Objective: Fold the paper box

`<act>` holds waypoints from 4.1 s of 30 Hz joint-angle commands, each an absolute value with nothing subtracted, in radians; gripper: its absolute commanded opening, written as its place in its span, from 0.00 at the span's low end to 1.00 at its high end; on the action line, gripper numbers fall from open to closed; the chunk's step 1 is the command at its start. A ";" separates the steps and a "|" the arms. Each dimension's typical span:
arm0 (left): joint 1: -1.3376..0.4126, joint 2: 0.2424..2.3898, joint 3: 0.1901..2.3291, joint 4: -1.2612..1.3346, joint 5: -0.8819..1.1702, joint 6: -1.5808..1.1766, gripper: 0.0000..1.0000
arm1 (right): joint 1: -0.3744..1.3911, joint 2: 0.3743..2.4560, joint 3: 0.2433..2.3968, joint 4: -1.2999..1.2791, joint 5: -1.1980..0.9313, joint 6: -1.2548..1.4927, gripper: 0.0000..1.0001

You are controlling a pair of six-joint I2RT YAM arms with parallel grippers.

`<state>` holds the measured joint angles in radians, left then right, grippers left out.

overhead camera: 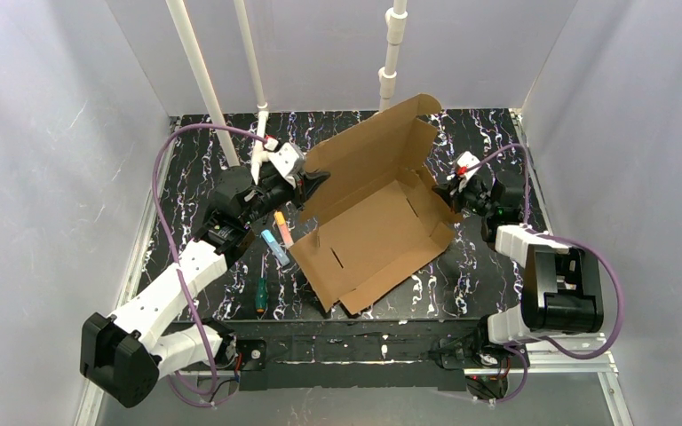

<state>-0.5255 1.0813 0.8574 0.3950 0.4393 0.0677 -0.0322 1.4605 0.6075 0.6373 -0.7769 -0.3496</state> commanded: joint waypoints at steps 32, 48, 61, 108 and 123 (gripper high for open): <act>-0.522 1.072 0.910 0.425 0.386 -0.068 0.00 | 0.058 1.334 0.523 0.632 -0.716 -0.584 0.01; -0.522 1.091 0.956 0.384 0.372 -0.139 0.00 | 0.107 1.319 0.542 0.520 -0.634 -0.709 0.01; -0.530 1.116 1.084 0.284 0.601 0.073 0.00 | 0.164 1.338 0.673 0.429 -0.607 -0.712 0.01; -0.899 1.089 1.114 -0.102 0.386 0.638 0.00 | 0.175 1.504 0.350 1.307 -0.670 -0.340 0.23; -0.922 1.019 1.044 -0.085 0.353 0.596 0.00 | 0.048 1.307 0.385 0.839 -0.989 -0.424 0.56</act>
